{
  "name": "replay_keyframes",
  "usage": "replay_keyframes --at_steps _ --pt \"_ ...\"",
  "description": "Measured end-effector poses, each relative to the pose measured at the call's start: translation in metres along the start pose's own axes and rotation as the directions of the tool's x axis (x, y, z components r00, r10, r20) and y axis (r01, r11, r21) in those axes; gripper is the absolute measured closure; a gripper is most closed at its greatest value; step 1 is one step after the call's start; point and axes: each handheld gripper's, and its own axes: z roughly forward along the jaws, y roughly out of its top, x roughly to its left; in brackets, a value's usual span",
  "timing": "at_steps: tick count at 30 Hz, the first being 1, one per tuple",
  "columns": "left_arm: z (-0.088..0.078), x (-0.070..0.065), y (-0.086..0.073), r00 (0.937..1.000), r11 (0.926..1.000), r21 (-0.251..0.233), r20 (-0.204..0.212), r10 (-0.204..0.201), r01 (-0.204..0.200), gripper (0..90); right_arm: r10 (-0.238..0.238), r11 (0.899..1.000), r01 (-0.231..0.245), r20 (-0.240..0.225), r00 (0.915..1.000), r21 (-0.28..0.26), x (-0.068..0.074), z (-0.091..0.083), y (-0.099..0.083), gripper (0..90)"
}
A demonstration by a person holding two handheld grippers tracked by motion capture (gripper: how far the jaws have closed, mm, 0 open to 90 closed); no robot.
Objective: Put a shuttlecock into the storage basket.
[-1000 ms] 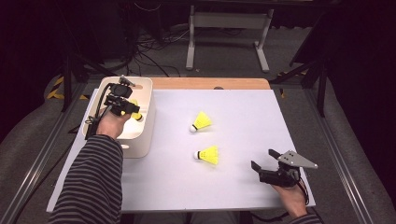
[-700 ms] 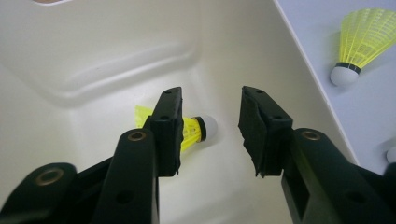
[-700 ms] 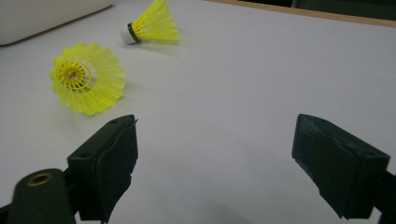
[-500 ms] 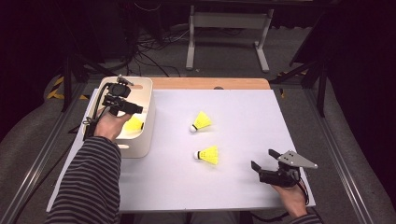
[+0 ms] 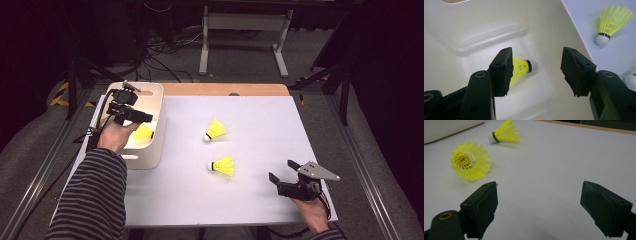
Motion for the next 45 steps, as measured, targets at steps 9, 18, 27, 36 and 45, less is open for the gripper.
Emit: replay_keyframes --at_steps 9,18,27,36,45 --pt "-0.004 -0.004 -0.001 0.9999 0.9999 -0.014 0.011 0.008 -0.008 42.7 -0.001 1.000 0.001 -0.001 1.0000 -0.001 0.000 0.000 0.000 14.7" --pt "-0.009 -0.008 -0.002 0.9991 0.9994 -0.029 0.038 0.019 -0.018 42.6 -0.004 1.000 0.004 0.001 1.0000 0.000 0.000 0.000 0.000 14.7" --pt "-0.009 -0.016 -0.002 0.9977 0.9982 -0.038 0.049 0.047 -0.045 42.5 -0.004 1.000 0.004 0.000 1.0000 0.000 0.000 0.000 0.000 14.7" --pt "-0.012 -0.018 -0.002 0.9966 0.9975 -0.055 0.067 0.048 -0.045 42.4 -0.002 1.000 0.002 -0.001 1.0000 -0.002 0.000 0.000 0.000 14.7" --pt "-0.014 -0.027 -0.001 0.9941 0.9958 -0.065 0.083 0.070 -0.065 41.7 -0.002 1.000 0.002 -0.001 1.0000 -0.002 0.000 0.000 0.000 14.7"
